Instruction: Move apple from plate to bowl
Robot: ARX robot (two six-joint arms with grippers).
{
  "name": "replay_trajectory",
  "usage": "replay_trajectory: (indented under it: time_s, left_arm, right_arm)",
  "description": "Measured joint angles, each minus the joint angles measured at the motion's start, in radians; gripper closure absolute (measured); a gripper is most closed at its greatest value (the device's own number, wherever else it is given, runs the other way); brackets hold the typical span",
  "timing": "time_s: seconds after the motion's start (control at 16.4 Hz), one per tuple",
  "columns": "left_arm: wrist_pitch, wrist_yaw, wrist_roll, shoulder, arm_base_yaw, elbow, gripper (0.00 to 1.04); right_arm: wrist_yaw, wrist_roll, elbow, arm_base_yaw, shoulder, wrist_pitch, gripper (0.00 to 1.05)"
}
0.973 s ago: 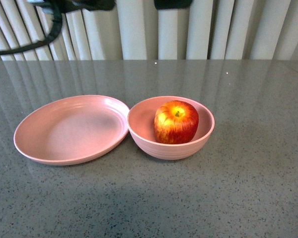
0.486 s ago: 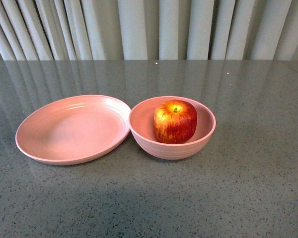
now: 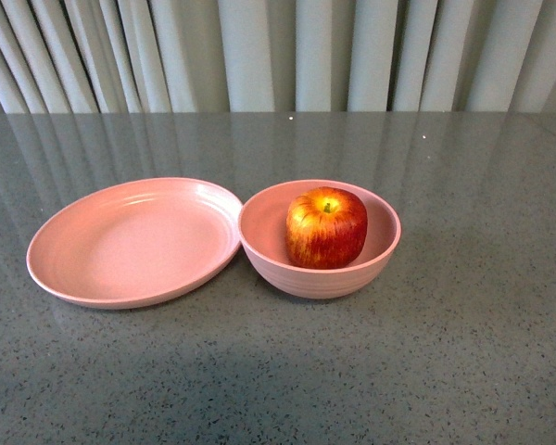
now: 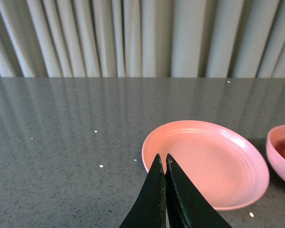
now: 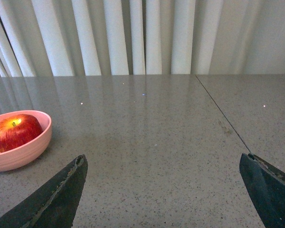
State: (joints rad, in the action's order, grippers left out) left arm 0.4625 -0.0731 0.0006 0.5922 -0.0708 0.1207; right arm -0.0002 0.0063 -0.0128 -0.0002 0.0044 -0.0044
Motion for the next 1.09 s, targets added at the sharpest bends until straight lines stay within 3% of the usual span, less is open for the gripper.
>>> replay_trajectory:
  time_s: [0.06,0.3,0.61,1.09]
  left_arm:
    - [-0.046,0.072,0.000,-0.093,0.073,-0.042,1.04]
    - [-0.136,0.073,0.000,-0.223,0.068,-0.080,1.04]
    - [-0.097,0.072,0.000,-0.238,0.068,-0.105,1.04]
    - [-0.211,0.073,0.000,-0.342,0.068,-0.107,1.04]
  right_arm:
    - [0.000,0.000,0.000,0.000,0.000,0.000,0.07]
    - [0.000,0.000,0.000,0.000,0.000,0.000,0.07]
    - [0.000,0.000,0.000,0.000,0.000,0.000,0.07]
    - [0.000,0.000,0.000,0.000,0.000,0.000,0.07]
